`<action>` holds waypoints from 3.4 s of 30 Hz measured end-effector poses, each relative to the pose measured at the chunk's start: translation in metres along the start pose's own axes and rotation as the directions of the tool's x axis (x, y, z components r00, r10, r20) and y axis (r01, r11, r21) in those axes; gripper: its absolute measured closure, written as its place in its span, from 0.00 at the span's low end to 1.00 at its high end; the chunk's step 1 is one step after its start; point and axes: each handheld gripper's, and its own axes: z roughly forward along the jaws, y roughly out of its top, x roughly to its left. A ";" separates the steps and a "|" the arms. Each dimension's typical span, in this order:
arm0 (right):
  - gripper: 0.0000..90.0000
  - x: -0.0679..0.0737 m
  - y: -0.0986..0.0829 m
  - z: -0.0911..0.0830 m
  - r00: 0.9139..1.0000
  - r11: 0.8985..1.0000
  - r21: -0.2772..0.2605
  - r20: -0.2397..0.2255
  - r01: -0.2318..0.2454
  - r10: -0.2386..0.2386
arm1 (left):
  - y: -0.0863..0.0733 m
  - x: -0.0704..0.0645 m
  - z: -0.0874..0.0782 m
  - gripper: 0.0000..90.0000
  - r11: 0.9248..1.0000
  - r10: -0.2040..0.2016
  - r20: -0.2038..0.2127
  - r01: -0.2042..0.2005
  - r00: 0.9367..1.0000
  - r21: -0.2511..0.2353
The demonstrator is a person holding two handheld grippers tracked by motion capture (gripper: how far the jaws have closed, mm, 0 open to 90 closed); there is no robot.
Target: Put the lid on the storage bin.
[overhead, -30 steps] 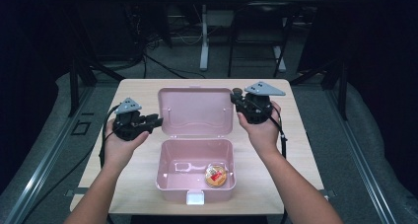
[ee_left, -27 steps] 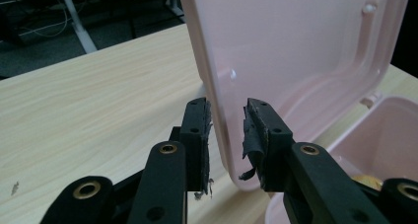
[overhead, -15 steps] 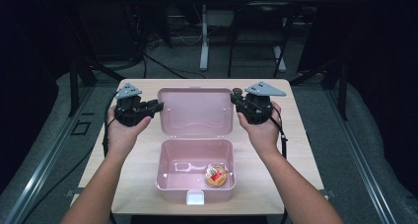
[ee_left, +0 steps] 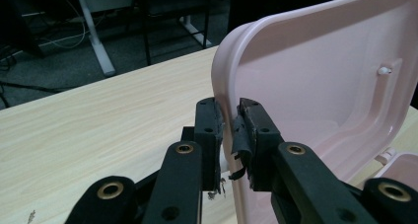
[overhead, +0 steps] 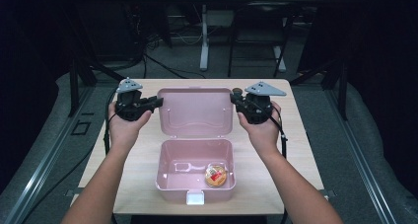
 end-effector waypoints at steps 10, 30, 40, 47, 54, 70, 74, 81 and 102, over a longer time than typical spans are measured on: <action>0.90 -0.003 -0.003 0.009 1.000 0.999 0.053 -0.008 -0.011 0.011 | -0.001 -0.001 -0.004 0.88 1.000 -0.001 0.003 0.001 1.000 0.000; 0.91 0.001 0.002 0.016 1.000 0.999 0.045 0.005 -0.010 0.010 | 0.003 0.003 -0.003 0.89 0.999 -0.015 -0.002 0.015 1.000 -0.031; 0.91 -0.002 0.003 0.017 1.000 0.999 0.026 0.008 -0.021 0.021 | 0.005 0.004 0.000 0.90 0.999 -0.023 0.008 0.023 1.000 -0.046; 0.88 0.000 0.003 0.014 1.000 1.000 0.022 -0.009 -0.020 0.020 | 0.003 0.005 -0.003 0.89 0.998 -0.025 0.027 0.026 0.999 -0.051; 0.84 0.005 0.002 0.008 1.000 1.000 0.013 -0.023 -0.013 0.013 | 0.002 0.002 -0.008 0.88 0.998 -0.023 0.044 0.025 0.999 -0.053; 0.84 0.010 -0.001 -0.009 1.000 1.000 0.004 -0.028 0.002 -0.002 | 0.000 -0.003 -0.012 0.89 0.997 0.034 0.056 -0.029 0.998 -0.074; 0.82 0.011 -0.001 -0.011 0.999 1.000 0.005 -0.036 0.003 -0.003 | 0.000 -0.004 -0.015 0.88 0.997 0.035 0.068 -0.030 0.997 -0.067; 0.82 0.013 -0.001 -0.014 0.999 1.000 0.004 -0.045 0.009 -0.009 | 0.000 -0.006 -0.025 0.84 0.995 0.032 0.068 -0.025 0.997 -0.094; 0.82 0.017 -0.001 -0.023 0.998 0.999 0.016 -0.055 0.034 -0.033 | 0.002 -0.011 -0.041 0.86 0.997 0.049 0.073 -0.044 0.996 -0.069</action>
